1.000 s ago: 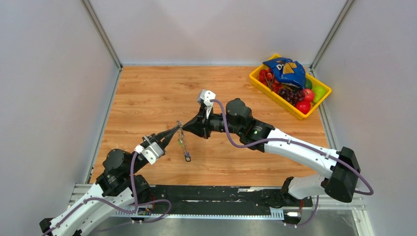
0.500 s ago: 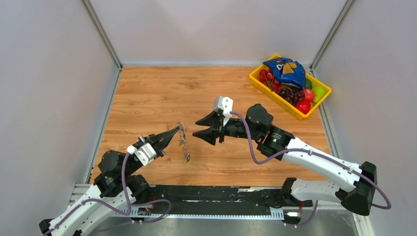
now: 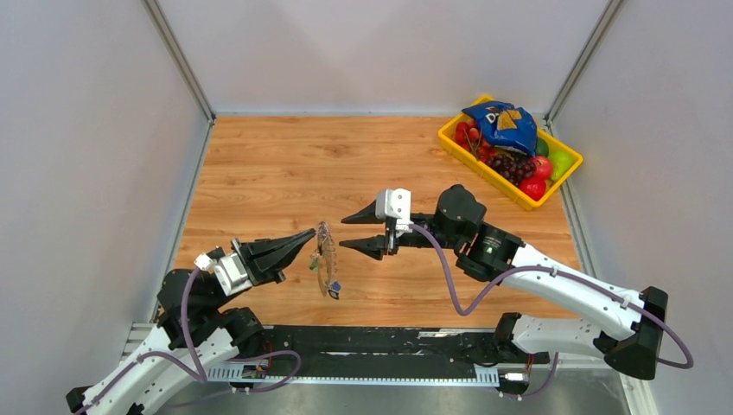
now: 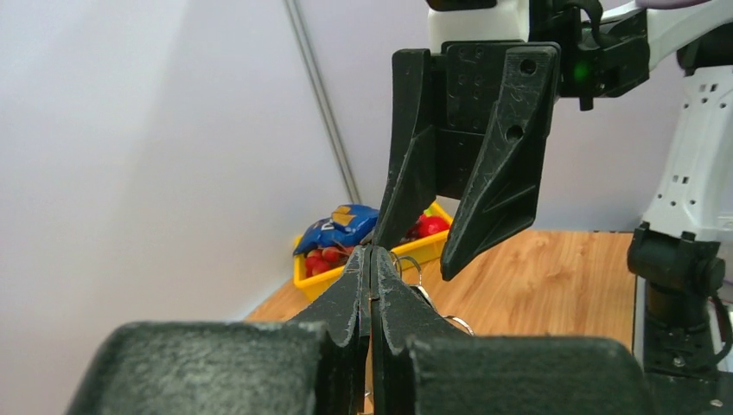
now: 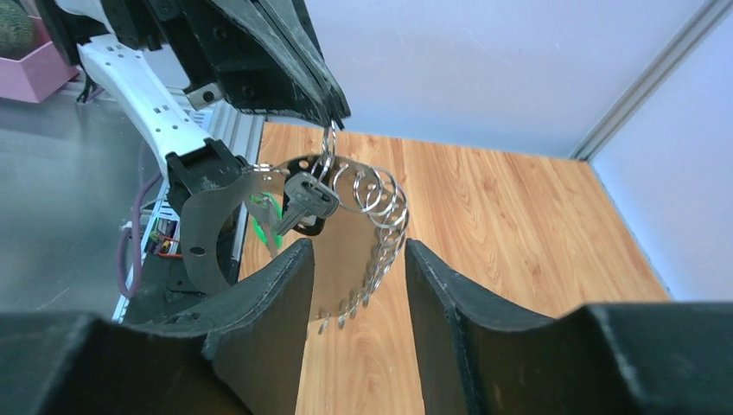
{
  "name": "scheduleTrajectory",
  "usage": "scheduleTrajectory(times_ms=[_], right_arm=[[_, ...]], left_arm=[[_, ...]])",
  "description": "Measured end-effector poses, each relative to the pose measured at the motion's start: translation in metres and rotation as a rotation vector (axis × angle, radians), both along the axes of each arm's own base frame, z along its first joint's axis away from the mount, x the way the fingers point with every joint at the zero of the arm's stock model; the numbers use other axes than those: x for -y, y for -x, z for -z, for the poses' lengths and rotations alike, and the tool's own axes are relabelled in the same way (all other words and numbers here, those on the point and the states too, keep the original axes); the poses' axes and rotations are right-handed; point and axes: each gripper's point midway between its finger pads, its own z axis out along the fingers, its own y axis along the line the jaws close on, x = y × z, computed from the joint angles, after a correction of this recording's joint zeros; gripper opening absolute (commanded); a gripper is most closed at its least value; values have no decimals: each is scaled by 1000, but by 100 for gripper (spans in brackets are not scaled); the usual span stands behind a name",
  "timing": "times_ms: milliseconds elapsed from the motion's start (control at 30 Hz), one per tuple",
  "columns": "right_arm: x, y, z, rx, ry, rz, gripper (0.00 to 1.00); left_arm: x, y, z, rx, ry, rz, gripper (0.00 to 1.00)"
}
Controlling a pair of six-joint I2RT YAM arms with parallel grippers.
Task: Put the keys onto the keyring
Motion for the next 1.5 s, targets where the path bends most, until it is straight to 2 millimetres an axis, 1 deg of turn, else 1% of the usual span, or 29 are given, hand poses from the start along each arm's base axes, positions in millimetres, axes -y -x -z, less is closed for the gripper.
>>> scheduleTrajectory(times_ms=[100,267,433,600,833,1033,1133,1233,1267,1300,1333,1500], right_arm=[[-2,8,-12,34,-19,-39,46],[-4,25,-39,75,-67,-100,45],[-5,29,-51,84,-86,-119,40],[-12,29,-50,63,-79,-130,37],[-24,31,-39,20,-52,-153,36],[-30,33,-37,3,-46,-164,31],[-32,35,-36,-3,-42,-172,23],[-34,35,-36,-6,-40,-176,14],[-34,35,-35,-7,-39,-178,11],[-35,36,-35,-9,-39,-180,4],[-35,36,-35,-11,-40,-180,0],[-35,38,-37,-16,-43,-183,0]], left_arm=[[1,5,-5,-8,19,29,0],[1,11,-12,-14,48,64,0],[3,14,-15,-17,61,86,0],[4,15,-17,-20,70,100,0],[4,17,-21,-13,85,106,0],[3,18,-24,-8,96,114,0],[3,19,-24,-9,97,117,0],[3,19,-24,-10,98,119,0],[3,19,-24,-11,98,119,0],[3,19,-24,-11,98,119,0],[3,19,-24,-10,98,120,0],[2,22,-26,-1,105,124,0]])
